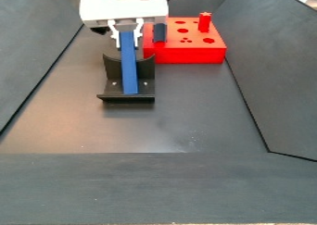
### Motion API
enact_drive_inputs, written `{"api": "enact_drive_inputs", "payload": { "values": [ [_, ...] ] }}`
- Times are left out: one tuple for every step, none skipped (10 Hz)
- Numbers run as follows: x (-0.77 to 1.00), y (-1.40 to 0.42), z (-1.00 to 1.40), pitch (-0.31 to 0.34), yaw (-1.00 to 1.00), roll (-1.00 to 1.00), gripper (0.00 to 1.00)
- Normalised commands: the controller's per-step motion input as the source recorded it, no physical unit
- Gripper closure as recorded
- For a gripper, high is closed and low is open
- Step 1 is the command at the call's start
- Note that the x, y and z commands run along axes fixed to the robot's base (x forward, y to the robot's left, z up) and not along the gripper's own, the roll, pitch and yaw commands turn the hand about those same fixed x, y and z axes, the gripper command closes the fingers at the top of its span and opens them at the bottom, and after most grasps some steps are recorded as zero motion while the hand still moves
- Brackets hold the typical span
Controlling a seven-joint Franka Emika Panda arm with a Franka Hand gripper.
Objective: Pick up the rectangle object. Move up. Place the rectangle object on the fixture. Regrasp the rectangle object. Move to above the board. Insert the rectangle object.
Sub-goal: Move to above the board.
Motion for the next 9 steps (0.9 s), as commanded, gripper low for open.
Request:
{"api": "enact_drive_inputs", "payload": {
  "values": [
    [0.12,0.16,1.00,0.004,0.11,-0.09,1.00],
    [0.11,0.15,1.00,0.005,0.09,-0.09,1.00],
    [0.10,0.14,1.00,-0.004,0.07,-0.07,1.00],
    [0.10,0.14,1.00,-0.004,0.05,-0.06,1.00],
    [0.09,0.13,1.00,0.002,0.04,-0.05,1.00],
    [0.08,0.12,1.00,0.011,0.03,-0.04,1.00],
    [0.08,0.12,1.00,0.023,0.02,-0.04,1.00],
    [0.07,0.11,1.00,0.035,0.02,-0.04,1.00],
    [0.07,0.10,1.00,0.050,0.01,-0.04,1.00]
  ]
}}
